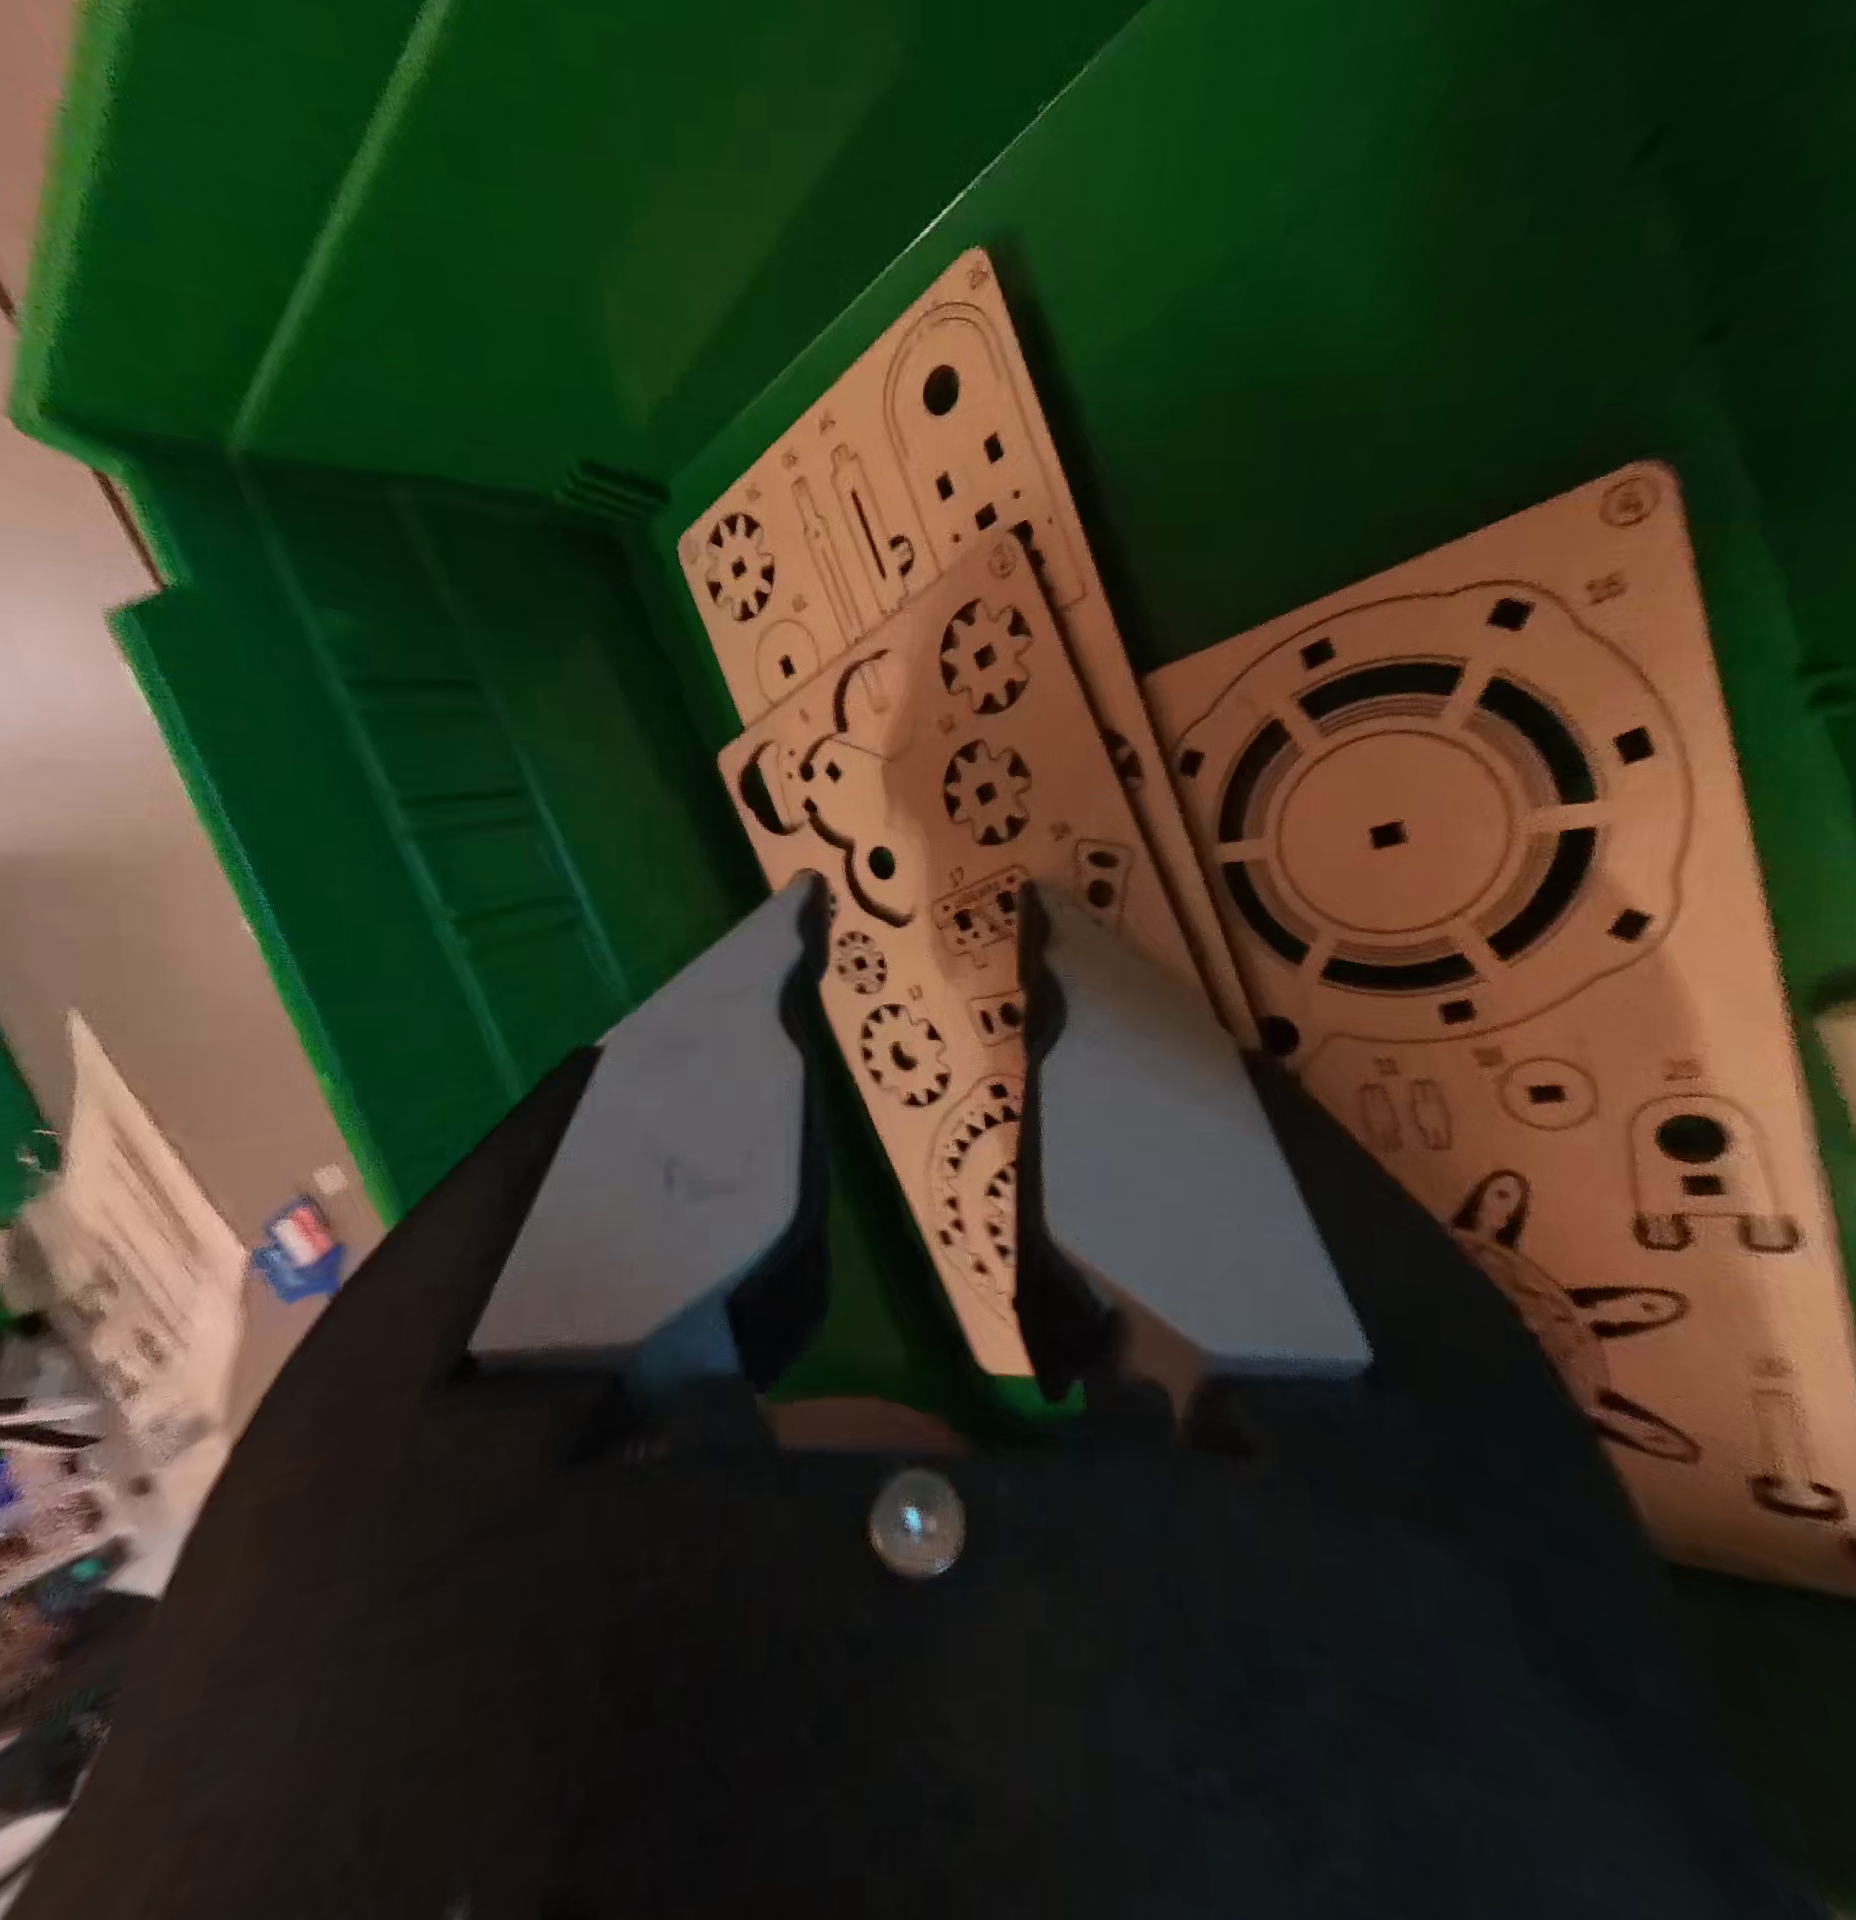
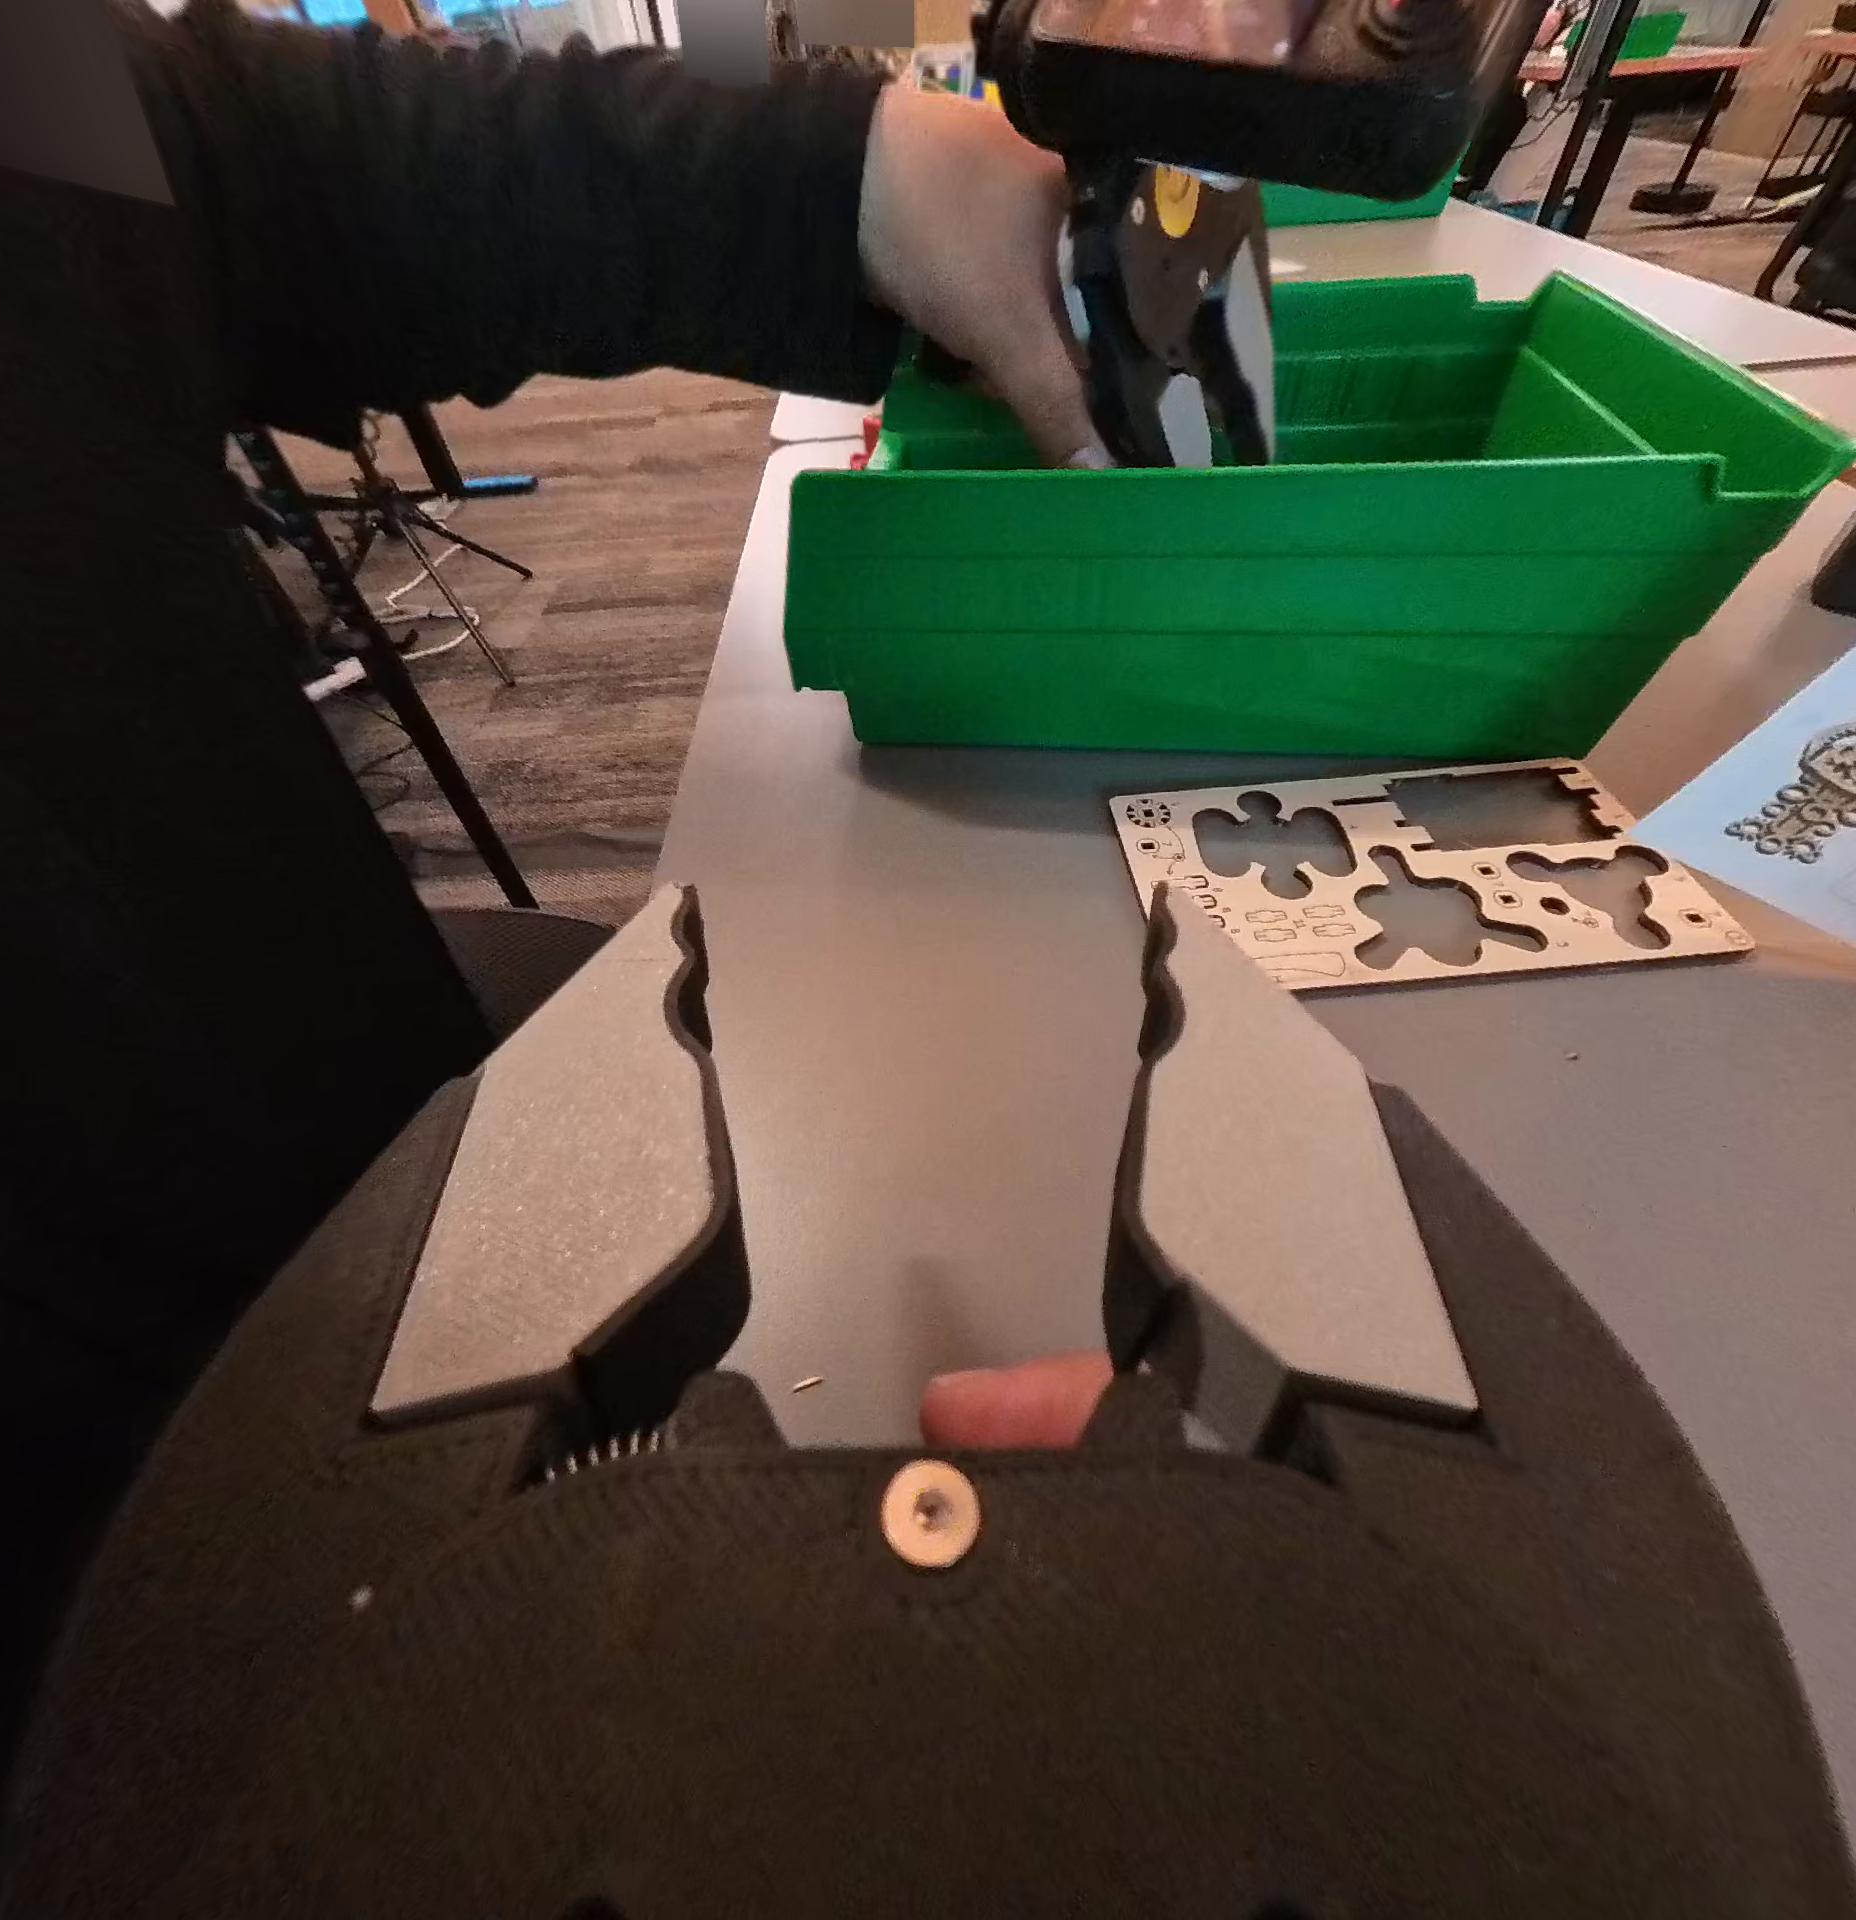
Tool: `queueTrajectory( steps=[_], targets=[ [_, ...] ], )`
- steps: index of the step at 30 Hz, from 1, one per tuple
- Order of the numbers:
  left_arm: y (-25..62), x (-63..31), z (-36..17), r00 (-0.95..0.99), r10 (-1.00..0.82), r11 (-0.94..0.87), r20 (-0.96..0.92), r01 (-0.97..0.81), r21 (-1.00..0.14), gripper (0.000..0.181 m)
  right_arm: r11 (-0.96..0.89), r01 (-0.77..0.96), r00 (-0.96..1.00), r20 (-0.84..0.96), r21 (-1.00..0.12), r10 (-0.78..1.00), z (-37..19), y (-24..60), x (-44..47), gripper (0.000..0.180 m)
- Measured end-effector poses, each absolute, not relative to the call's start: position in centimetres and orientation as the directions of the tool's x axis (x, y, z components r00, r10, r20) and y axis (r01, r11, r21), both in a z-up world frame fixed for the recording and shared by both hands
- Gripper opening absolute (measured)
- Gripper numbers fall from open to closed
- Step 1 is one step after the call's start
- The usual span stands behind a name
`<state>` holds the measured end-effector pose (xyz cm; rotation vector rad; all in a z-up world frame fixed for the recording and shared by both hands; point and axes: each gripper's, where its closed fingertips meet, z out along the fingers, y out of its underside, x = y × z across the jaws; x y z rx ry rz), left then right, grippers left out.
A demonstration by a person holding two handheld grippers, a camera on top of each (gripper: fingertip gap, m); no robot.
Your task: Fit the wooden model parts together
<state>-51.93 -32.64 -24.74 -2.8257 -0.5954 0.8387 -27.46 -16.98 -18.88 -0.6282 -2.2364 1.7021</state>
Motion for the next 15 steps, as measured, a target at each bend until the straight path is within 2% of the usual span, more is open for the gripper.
queueTrajectory(
  steps=[2, 5, 9, 12, 14, 15],
  targets=[
    [-32.4, -51.4, -24.8, 0.76, 0.472, -0.881, -0.446, 0.383, -0.279, 0.028, 0.232, 0.163, -0.869, -0.028, -0.959, 0.493, -18.8, -16.9, -27.4, 0.081],
    [-32.4, -51.1, -24.2, 0.727, 0.555, -0.827, -0.404, 0.433, -0.357, 0.057, 0.242, 0.137, -0.866, 0.003, -0.961, 0.499, -18.5, -16.8, -27.3, 0.081],
    [-31.9, -49.9, -24.2, 0.705, 0.646, -0.742, -0.293, 0.491, -0.456, 0.067, 0.249, 0.114, -0.869, 0.025, -0.962, 0.494, -18.2, -16.9, -26.8, 0.081],
    [-31.7, -48.8, -25.3, 0.708, 0.66, -0.73, -0.253, 0.523, -0.44, 0.072, 0.256, 0.104, -0.874, 0.034, -0.961, 0.484, -18.2, -17.2, -26.5, 0.08],
    [-32.0, -49.2, -25.2, 0.705, 0.634, -0.757, -0.319, 0.482, -0.441, 0.079, 0.263, 0.092, -0.875, 0.048, -0.96, 0.481, -18.1, -17.3, -26.3, 0.08],
    [-32.4, -49.7, -24.9, 0.693, 0.612, -0.781, -0.38, 0.456, -0.427, 0.091, 0.264, 0.085, -0.875, 0.055, -0.961, 0.481, -18.0, -17.3, -26.2, 0.08]
  ],
)
